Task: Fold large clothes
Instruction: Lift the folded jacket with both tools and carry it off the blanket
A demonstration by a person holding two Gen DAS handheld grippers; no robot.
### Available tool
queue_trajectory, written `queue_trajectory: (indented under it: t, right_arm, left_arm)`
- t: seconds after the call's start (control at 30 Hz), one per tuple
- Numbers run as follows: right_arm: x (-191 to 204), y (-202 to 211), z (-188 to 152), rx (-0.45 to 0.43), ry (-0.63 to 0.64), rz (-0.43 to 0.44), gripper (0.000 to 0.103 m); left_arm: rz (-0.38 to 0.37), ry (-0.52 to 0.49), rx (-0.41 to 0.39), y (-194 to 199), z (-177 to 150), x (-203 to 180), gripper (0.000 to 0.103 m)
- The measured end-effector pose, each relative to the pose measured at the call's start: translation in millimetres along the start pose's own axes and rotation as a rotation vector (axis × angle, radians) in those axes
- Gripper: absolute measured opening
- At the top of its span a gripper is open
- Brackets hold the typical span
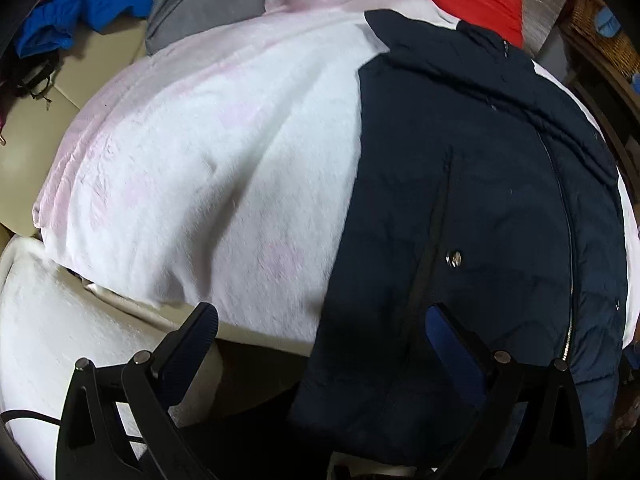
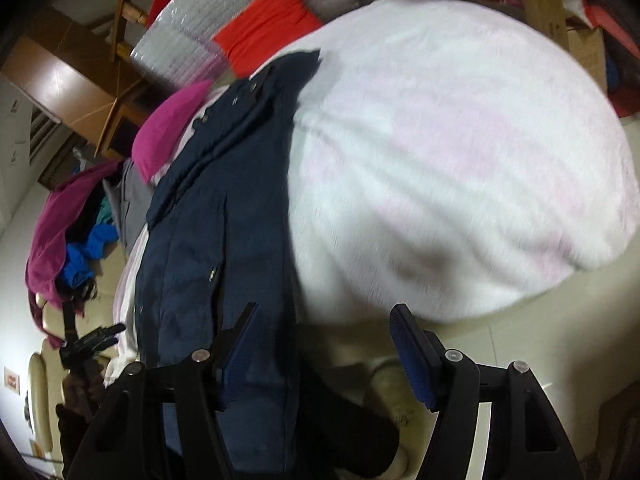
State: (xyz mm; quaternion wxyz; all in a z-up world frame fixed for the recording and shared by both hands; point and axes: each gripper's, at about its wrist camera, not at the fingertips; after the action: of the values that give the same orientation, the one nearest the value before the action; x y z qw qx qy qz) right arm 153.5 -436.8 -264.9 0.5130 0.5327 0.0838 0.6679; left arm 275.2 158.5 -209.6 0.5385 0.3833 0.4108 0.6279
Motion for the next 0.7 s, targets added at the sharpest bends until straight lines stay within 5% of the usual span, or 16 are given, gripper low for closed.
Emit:
queue_trajectory:
  t: [0.7]
  right_arm:
    - [4,-33,-27,0.108,-0.095,0.245,0.07]
  left_arm:
    - [-0.149,0.177,0.225,-26,-20,35,0.103]
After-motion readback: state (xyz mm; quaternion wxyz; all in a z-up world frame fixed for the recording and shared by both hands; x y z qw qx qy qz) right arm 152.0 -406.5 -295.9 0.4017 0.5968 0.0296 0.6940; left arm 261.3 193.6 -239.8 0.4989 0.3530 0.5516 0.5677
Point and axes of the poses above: each gripper's, at about its wrist camera, not at the fingertips, and y roughly against the way its jaws point, x to its left, z to its top, and after that the axes turned 5 degrees about z, right-handed
